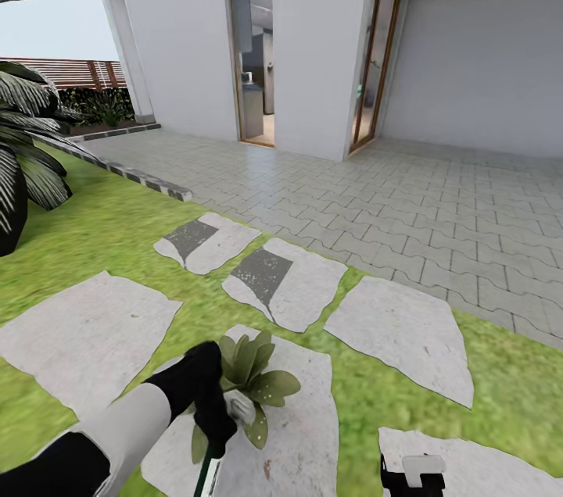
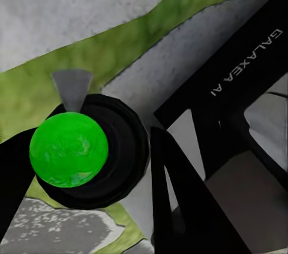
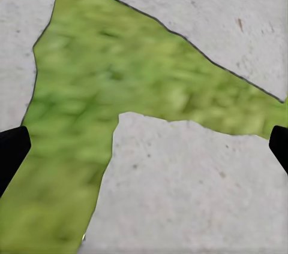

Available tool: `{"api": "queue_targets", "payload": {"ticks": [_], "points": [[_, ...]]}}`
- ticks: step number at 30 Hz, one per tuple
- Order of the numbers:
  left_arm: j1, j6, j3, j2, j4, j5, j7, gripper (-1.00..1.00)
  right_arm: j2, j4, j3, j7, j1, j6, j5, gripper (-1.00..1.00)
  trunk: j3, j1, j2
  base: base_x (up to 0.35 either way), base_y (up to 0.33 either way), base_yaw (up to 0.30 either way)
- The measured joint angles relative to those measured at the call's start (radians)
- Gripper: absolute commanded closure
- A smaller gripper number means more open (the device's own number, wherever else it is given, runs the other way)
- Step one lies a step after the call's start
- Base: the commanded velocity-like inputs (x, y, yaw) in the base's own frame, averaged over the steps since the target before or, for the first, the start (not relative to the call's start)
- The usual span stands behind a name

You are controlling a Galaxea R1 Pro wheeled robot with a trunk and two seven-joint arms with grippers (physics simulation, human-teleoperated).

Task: Pick up the pesticide atomizer in the garden and spray insectifuge to fully cover both potted plants in the garden.

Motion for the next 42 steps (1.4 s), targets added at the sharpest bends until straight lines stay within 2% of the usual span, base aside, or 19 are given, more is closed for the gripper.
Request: {"api": "queue_targets", "payload": {"ticks": [4,11,17,23,27,32,34,37,38,39,40,42], "points": [[0.01,-0.004,-0.005,0.006,0.002,-0.002,0.006,1.0,0.0,0.0,0.001,0.0,0.0,0.0,0.0,-1.0,0.0,0.0,0.0,0.0,0.0,0.0],[0.048,-0.002,-0.004,0.011,0.012,-0.003,0.085,1.0,0.0,0.0,0.001,0.0,0.0,0.0,0.0,-1.0,0.0,0.0,0.0,-0.049,0.049,0.0],[0.049,-0.001,0.01,0.008,0.003,0.002,0.088,1.0,0.0,0.0,0.001,0.0,0.0,0.0,0.0,-1.0,0.0,0.0,0.0,-0.014,0.014,0.0],[0.049,-0.003,0.013,0.07,0.01,0.004,0.087,1.0,0.0,0.0,0.001,0.0,0.0,0.0,0.0,-1.0,0.0,0.0,0.0,0.0,0.0,0.0],[0.049,-0.001,0.013,0.057,0.002,0.008,0.087,1.0,0.0,0.0,0.001,0.0,0.0,0.0,0.0,-1.0,0.0,0.0,0.0,0.0,0.0,0.0],[0.043,0.001,0.009,0.003,-0.008,0.01,0.088,1.0,0.0,0.0,0.001,0.0,0.0,0.0,0.0,-1.0,0.0,0.0,0.0,0.0,0.0,0.0],[0.04,-0.001,0.008,-0.001,-0.008,0.006,0.088,1.0,0.0,0.0,0.001,0.0,0.0,0.0,0.0,-1.0,0.0,0.0,0.0,0.0,0.0,0.0],[0.039,-0.002,0.01,0.009,-0.007,0.004,0.088,1.0,0.0,0.0,0.001,0.0,0.0,0.0,0.0,-1.0,0.0,0.0,0.0,0.0,0.0,0.0],[0.039,-0.003,0.009,0.022,-0.006,0.001,0.088,1.0,0.0,0.0,0.001,0.0,0.0,0.0,0.0,-1.0,0.0,0.0,0.0,0.0,0.0,0.0],[0.039,-0.005,0.011,0.046,-0.006,-0.004,0.088,1.0,0.0,0.0,0.001,0.0,0.0,0.0,0.0,-1.0,0.0,0.0,0.0,0.0,0.0,0.0],[0.039,-0.004,0.019,0.06,-0.006,0.001,0.088,1.0,0.0,0.0,0.001,0.0,0.0,0.0,0.0,-1.0,0.0,0.0,0.0,0.0,0.0,0.0],[0.039,-0.004,0.061,0.08,-0.006,0.004,0.087,1.0,0.0,0.0,0.001,0.0,0.0,0.0,0.0,-1.0,0.0,0.0,0.0,0.0,0.0,0.0]]}}
